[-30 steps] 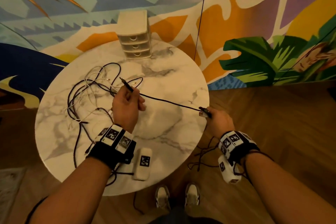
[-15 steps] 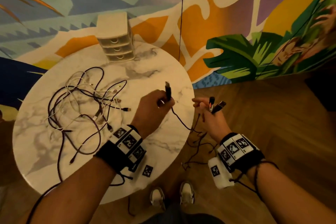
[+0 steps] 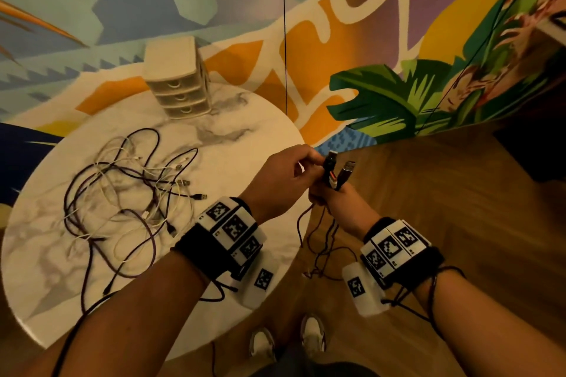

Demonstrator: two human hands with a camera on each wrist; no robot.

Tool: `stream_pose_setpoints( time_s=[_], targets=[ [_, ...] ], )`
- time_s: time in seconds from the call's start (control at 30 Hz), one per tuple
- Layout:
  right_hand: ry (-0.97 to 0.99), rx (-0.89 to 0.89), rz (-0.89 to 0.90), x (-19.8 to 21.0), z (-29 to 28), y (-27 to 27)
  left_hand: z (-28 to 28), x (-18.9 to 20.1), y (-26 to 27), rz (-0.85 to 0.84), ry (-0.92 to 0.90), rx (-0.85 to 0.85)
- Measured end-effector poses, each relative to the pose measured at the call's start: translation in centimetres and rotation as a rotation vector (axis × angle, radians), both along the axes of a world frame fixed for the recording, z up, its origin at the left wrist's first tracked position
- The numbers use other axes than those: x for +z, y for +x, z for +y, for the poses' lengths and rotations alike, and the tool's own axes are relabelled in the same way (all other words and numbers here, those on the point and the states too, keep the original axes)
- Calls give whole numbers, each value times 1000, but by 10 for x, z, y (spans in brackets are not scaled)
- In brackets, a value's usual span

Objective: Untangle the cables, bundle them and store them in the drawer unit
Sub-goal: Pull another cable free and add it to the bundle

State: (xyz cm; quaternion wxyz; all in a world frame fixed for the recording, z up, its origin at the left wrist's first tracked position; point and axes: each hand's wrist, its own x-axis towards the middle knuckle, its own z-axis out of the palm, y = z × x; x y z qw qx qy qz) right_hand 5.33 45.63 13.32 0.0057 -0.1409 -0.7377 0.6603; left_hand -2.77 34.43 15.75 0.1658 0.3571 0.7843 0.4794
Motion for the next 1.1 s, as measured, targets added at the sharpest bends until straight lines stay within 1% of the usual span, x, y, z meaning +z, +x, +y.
stream_pose_setpoints(
  time_s=[0.1, 0.17, 0.23, 0.3, 0.37, 0.43, 0.47, 0.53, 0.57, 0.6, 0.63, 0.67, 0.7, 0.73, 0.77, 0.8, 0.87, 0.93, 1.0, 1.03, 1.07, 1.1],
  targets=[
    [-27, 39, 45, 2, -2, -3, 5, 3, 0, 3, 32, -34],
    [4, 58, 63, 5, -1, -4, 6, 5, -1, -31, 22, -85],
    [61, 63, 60, 4, 3, -4, 6, 5, -2, -26, 3, -137],
    [116, 68, 61, 4, 6, -5, 6, 7, -2, -8, 1, -150],
    [106, 80, 61, 1, 10, -6, 8, 7, 0, 24, 20, -139],
    [76, 77, 52, 2, 10, -8, 9, 5, 3, 69, 55, -92],
    [63, 51, 43, 5, 9, -9, 9, 2, 4, 55, 97, -28],
    [66, -98, 39, 7, 10, -12, 8, -6, 1, -83, 182, 163],
    [104, -197, 58, 5, 13, -15, 7, -12, -1, -157, 173, 209],
    [188, -266, 78, 6, 17, -17, 6, -16, -2, -198, 111, 191],
    [306, -269, 109, 8, 21, -20, 6, -18, 0, -206, 12, 113],
    [402, -205, 136, 11, 23, -23, 8, -19, 4, -201, -73, 13],
    [428, -114, 154, 14, 25, -26, 13, -15, 9, -183, -124, -73],
    [378, -33, 143, 20, 25, -28, 20, -12, 12, -179, -139, -118],
    [295, 24, 127, 27, 26, -30, 28, -5, 15, -204, -130, -123],
    [227, 46, 129, 35, 28, -30, 35, 3, 16, -273, -83, -96],
    [112, 44, 165, 41, 39, -30, 46, 16, 14, -470, 113, -31],
    [-117, 123, 157, 33, 52, -25, 52, 21, 6, -584, 236, 26],
    [-296, 254, 92, 15, 54, -18, 55, 24, 3, -711, 294, 15],
    [-316, 277, 64, 4, 52, -16, 57, 27, 3, -754, 313, -20],
    [-283, 262, 49, -6, 48, -15, 60, 28, 1, -737, 298, -37],
    [-186, 237, 37, -16, 45, -16, 62, 30, 1, -664, 251, -31]
  ],
)
